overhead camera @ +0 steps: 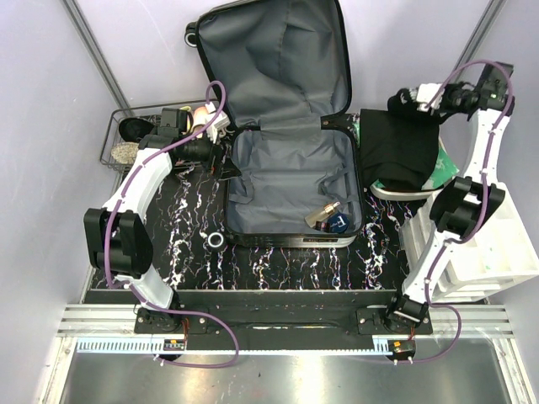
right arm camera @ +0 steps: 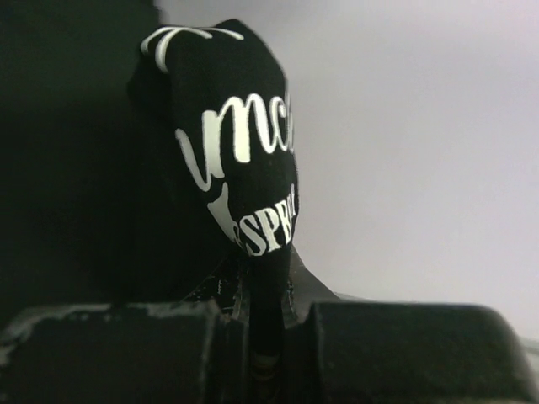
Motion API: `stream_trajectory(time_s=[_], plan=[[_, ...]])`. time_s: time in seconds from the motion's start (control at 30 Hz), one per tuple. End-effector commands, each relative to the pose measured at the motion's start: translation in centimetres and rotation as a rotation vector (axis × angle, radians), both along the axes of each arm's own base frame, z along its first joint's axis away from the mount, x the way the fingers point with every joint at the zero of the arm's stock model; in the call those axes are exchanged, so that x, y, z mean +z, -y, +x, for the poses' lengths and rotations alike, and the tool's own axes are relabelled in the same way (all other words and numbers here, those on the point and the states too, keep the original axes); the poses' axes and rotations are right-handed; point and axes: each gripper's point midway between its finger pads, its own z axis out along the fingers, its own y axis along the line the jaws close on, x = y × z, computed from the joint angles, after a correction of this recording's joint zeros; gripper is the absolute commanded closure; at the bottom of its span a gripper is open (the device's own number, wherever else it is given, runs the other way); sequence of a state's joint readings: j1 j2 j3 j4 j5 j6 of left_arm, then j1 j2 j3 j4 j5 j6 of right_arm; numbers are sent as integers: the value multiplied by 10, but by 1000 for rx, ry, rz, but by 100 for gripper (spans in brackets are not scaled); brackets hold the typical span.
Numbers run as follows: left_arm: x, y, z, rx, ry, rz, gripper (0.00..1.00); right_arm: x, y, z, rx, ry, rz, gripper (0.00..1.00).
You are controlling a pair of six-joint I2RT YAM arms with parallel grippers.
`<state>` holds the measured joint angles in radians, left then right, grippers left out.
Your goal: Open, take out, and arrange the luggage
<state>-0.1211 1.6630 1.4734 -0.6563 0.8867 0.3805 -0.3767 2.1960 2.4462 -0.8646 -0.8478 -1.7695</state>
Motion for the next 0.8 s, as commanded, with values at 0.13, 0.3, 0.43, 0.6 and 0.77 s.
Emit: stream_trajectory(time_s=[0.13,0.3,0.43,0.6,0.77], plan=[[15,2,8,1,49,-5,4,-52,-51,-81,270,-31,-225,89],[14,5,5,-20,54,10,4,-85,-58,-124,288,-127,-278,35],[14,10,1,-47,75,37,4,-63,-63,-133,234,-123,-209,12],[19,29,-5,-100,141,75,1,4,-77,-151,113,-101,8,6],[21,65,-1,-136,207,124,1,62,-99,-174,-5,-74,225,0]])
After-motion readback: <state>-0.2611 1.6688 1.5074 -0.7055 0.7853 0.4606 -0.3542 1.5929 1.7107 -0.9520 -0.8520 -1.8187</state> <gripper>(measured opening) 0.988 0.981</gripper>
